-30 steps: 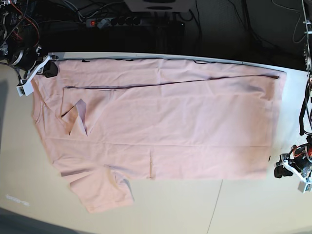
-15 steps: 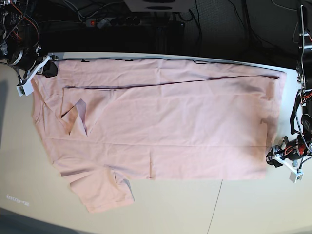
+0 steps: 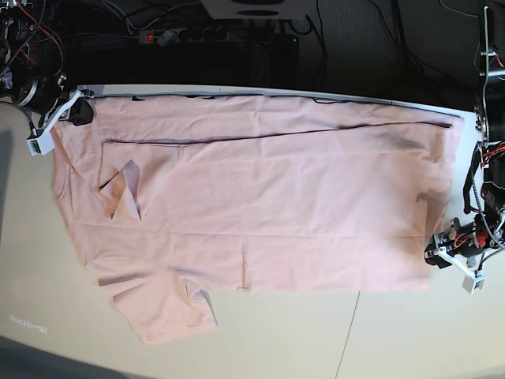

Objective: Fold the T-shirt properly
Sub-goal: 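Move both grippers to the shirt's opposite edge and grasp it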

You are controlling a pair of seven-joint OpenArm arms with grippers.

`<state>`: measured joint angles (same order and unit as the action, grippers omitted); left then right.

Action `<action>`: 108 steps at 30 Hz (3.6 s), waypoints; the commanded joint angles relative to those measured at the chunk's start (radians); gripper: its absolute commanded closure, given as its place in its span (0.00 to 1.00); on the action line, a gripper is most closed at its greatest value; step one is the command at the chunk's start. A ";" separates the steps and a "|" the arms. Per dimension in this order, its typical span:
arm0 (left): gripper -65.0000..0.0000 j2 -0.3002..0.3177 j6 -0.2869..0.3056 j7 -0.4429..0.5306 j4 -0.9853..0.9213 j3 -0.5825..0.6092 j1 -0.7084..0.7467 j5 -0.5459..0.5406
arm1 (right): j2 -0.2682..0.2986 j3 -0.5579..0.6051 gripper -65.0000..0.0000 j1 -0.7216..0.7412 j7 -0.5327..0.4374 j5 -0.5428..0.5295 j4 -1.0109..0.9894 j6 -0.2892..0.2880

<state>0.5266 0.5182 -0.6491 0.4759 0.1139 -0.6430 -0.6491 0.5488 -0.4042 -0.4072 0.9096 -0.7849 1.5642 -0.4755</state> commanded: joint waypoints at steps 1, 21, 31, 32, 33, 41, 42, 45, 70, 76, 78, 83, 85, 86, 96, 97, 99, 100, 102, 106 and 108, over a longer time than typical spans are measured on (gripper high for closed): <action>0.52 0.002 0.024 0.009 0.011 -0.003 -0.024 0.008 | 0.019 -0.009 1.00 -0.003 0.011 0.018 0.005 -0.052; 0.72 -0.055 0.051 0.026 0.011 -0.003 -0.016 0.010 | 0.019 -0.009 1.00 -0.003 0.011 0.018 0.005 -0.052; 1.00 -0.055 0.130 0.084 0.011 -0.003 -0.017 0.010 | 0.020 -0.009 1.00 0.007 -0.002 0.018 0.008 -0.052; 1.00 -0.055 0.130 0.083 0.011 -0.003 -0.017 0.010 | 0.020 -0.009 1.00 0.016 0.000 0.018 0.010 -0.052; 1.00 -0.055 0.130 0.083 0.011 -0.003 -0.018 0.010 | 0.020 -0.009 1.00 0.024 -0.001 0.015 0.011 -0.052; 1.00 -0.055 0.130 0.007 0.012 -0.003 -0.022 -0.010 | 0.020 -0.048 1.00 0.135 0.015 -0.038 0.013 -0.052; 1.00 -0.055 0.130 -0.004 0.015 -0.003 -0.024 -0.026 | 0.021 -0.052 1.00 0.152 0.027 -0.047 0.013 -0.052; 1.00 -0.055 0.131 -0.039 0.030 -0.003 -0.028 -0.054 | 0.033 -0.056 1.00 0.197 0.050 -0.076 0.013 -0.052; 1.00 -0.061 0.167 -0.216 0.148 -0.003 -0.039 -0.125 | 0.130 0.025 0.59 1.072 -0.246 0.206 -0.976 -0.051; 1.00 -0.061 0.167 -0.216 0.148 -0.003 -0.039 -0.130 | 0.114 0.025 0.37 1.204 -0.323 0.248 -1.316 -0.051; 1.00 -0.061 0.167 -0.216 0.148 -0.003 -0.039 -0.150 | 0.090 0.025 0.37 1.210 -0.325 0.266 -1.368 -0.050; 1.00 -0.061 0.167 -0.217 0.148 -0.003 -0.039 -0.163 | 0.018 0.025 0.37 1.208 -0.325 0.298 -1.386 -0.051; 1.00 -0.061 0.168 -0.219 0.148 -0.003 -0.038 -0.162 | -0.008 0.025 0.37 1.210 -0.331 0.304 -1.386 -0.050; 1.00 -0.061 0.168 -0.220 0.148 -0.003 -0.038 -0.162 | -0.023 0.025 0.37 1.213 -0.335 0.310 -1.386 -0.051; 1.00 -0.061 0.168 -0.220 0.148 -0.003 -0.039 -0.163 | -0.149 0.025 0.37 1.218 -0.385 0.449 -1.379 -0.051; 1.00 -0.061 0.168 -0.220 0.148 -0.003 -0.039 -0.162 | -0.154 0.025 0.37 1.220 -0.387 0.449 -1.378 -0.052; 1.00 -0.061 0.168 -0.220 0.148 -0.003 -0.038 -0.162 | -0.163 0.025 0.37 1.227 -0.386 0.462 -1.375 -0.053; 1.00 -0.061 0.169 -0.220 0.148 -0.003 -0.039 -0.161 | -0.167 0.025 0.37 1.231 -0.386 0.482 -1.374 -0.057; 1.00 -0.061 0.171 -0.220 0.148 -0.003 -0.038 -0.161 | -0.178 0.034 0.37 1.242 -0.385 0.509 -1.374 -0.076; 1.00 -0.061 0.171 -0.220 0.148 -0.003 -0.039 -0.161 | -0.185 0.100 0.40 1.249 -0.383 0.516 -1.374 -0.075; 1.00 -0.061 0.171 -0.219 0.148 -0.003 -0.039 -0.161 | -0.180 0.151 0.54 1.249 -0.383 0.517 -1.374 -0.074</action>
<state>0.4515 0.6598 -0.8825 0.6086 0.1139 -0.6460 -0.7940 0.3656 -0.2550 0.8314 0.4751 -0.2897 0.1909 -0.4793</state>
